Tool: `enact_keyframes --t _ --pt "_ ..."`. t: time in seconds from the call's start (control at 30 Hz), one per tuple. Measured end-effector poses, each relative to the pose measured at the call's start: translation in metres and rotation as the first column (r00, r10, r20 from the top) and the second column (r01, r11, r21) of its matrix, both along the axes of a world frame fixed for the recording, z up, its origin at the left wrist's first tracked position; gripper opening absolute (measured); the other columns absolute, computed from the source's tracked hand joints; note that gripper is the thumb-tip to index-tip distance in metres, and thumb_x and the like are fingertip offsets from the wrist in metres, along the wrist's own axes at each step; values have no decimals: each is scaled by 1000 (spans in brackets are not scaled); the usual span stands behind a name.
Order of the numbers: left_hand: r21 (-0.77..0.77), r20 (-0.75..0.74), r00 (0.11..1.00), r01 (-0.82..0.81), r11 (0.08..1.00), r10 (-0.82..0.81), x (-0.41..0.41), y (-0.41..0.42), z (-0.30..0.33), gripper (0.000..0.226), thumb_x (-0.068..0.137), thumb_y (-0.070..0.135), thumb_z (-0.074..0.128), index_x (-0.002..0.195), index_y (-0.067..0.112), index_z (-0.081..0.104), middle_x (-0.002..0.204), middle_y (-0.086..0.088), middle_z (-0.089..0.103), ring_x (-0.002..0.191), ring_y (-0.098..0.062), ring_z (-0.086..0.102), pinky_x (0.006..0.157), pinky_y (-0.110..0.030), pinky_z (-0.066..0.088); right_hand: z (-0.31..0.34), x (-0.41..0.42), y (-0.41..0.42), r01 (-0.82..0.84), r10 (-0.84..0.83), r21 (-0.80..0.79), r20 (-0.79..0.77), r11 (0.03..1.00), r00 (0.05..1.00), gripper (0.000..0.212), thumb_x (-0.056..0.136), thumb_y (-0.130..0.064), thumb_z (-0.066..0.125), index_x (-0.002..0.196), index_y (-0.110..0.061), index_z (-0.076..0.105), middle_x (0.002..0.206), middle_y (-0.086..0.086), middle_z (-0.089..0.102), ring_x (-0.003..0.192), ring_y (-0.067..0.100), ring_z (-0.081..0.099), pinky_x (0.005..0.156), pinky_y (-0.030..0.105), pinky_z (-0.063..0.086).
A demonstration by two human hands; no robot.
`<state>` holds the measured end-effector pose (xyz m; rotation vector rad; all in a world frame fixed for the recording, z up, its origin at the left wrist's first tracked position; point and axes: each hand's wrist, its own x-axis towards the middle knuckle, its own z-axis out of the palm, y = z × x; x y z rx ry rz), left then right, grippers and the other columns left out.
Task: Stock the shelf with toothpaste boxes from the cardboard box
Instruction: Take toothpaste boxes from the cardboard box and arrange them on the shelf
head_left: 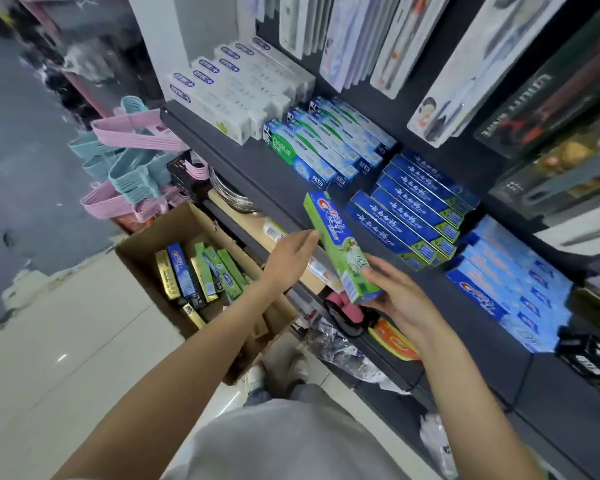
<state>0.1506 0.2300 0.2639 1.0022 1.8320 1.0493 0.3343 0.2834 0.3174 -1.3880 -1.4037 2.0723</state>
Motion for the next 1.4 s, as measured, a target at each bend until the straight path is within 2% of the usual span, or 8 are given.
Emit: enact_keyframes --t 0.2,0.43,0.6,0.7,0.8,0.93,1.13,1.4 --pt "-176 -573 797 108 978 -191 -44 20 -30 51 99 36 41 148 26 29 159 3 13 147 -17 4 117 -43 9 9 -35 45 -152 128 246 113 957 985 34 92 -16 57 121 -33 56 97 -7 69 90 8 65 77 22 51" --pt "-332 -649 684 141 933 -334 -61 25 -36 58 97 35 43 150 26 20 159 3 9 147 -18 1 117 -45 5 2 -56 60 -363 204 503 344 784 917 44 91 -16 60 131 -33 49 104 -20 55 96 -9 50 81 16 40" --pt "-357 -706 620 105 928 -342 -59 27 -34 53 95 32 45 145 18 32 155 -2 25 145 -21 13 116 -43 9 -18 -39 56 -331 91 534 425 778 901 50 87 -19 65 130 -35 44 108 -12 54 107 12 51 89 31 39" --pt "-196 -598 783 62 979 -169 -58 28 -33 50 92 24 52 140 13 41 150 -5 35 144 -21 20 116 -37 16 -28 -26 52 -249 63 470 376 846 924 44 87 -20 66 123 -36 46 113 -7 56 110 15 53 96 36 42" --pt "-45 -191 964 -198 979 186 -54 26 -19 41 92 16 54 132 10 49 132 -5 54 127 -22 45 97 -27 35 -29 -16 46 -154 53 402 252 903 966 38 88 -17 65 122 -28 51 122 -4 55 117 9 49 92 22 42" --pt "-40 294 905 -309 950 307 -51 25 -5 42 90 14 59 130 17 46 104 6 63 106 -17 59 92 -30 45 -30 -8 40 -122 39 407 206 905 978 34 88 -13 64 120 -20 55 117 -11 56 114 2 49 86 7 42" --pt "-4 447 848 -317 949 285 -43 30 8 37 92 10 59 127 10 48 100 -4 63 87 -14 63 67 -11 53 -31 -4 36 -91 19 395 182 914 983 32 88 -13 64 117 -23 55 110 -23 54 107 -5 48 75 0 40" --pt "4 494 821 -331 943 286 -43 35 9 44 88 12 65 128 7 46 101 -5 62 83 -13 65 66 -13 53 -22 -4 36 -248 68 497 352 832 933 41 87 -22 67 125 -19 53 117 -7 59 106 0 50 77 1 37"
